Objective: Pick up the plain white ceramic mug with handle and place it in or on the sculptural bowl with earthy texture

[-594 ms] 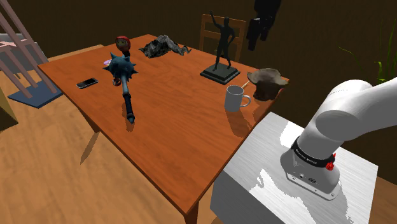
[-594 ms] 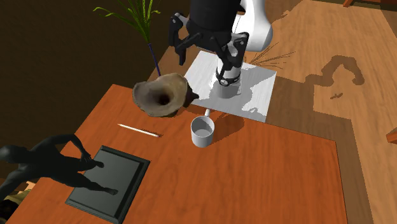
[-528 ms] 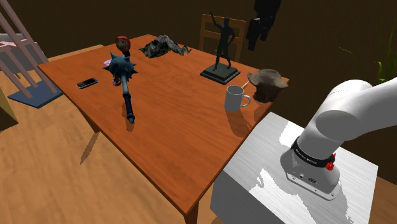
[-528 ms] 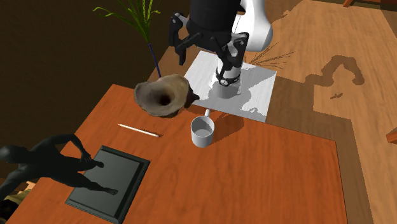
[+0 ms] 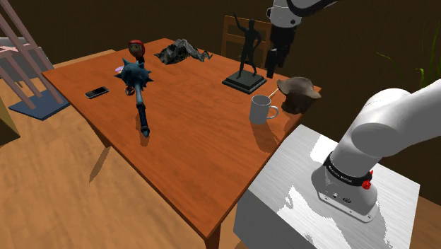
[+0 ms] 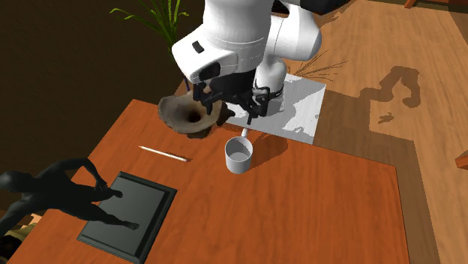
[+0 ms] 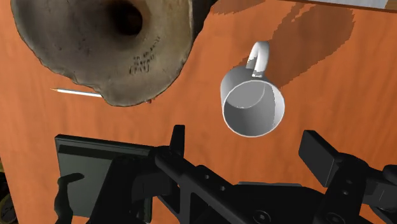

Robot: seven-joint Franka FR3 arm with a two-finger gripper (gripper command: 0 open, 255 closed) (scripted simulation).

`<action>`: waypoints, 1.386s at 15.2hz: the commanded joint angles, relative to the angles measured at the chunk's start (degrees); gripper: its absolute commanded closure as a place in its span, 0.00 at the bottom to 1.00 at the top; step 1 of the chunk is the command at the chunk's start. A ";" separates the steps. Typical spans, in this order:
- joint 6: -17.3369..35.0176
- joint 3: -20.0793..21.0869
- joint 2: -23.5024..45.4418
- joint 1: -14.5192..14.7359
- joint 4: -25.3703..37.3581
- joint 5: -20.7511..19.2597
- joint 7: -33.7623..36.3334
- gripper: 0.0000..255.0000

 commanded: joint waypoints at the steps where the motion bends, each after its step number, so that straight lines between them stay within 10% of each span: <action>1: 3.61 -1.03 2.33 0.29 -1.88 0.17 -1.64 0.00; 15: 22.69 -4.34 16.12 1.43 -9.51 1.22 -7.15 0.00; 21: 22.69 -4.34 16.12 1.43 -9.51 1.22 -7.15 0.00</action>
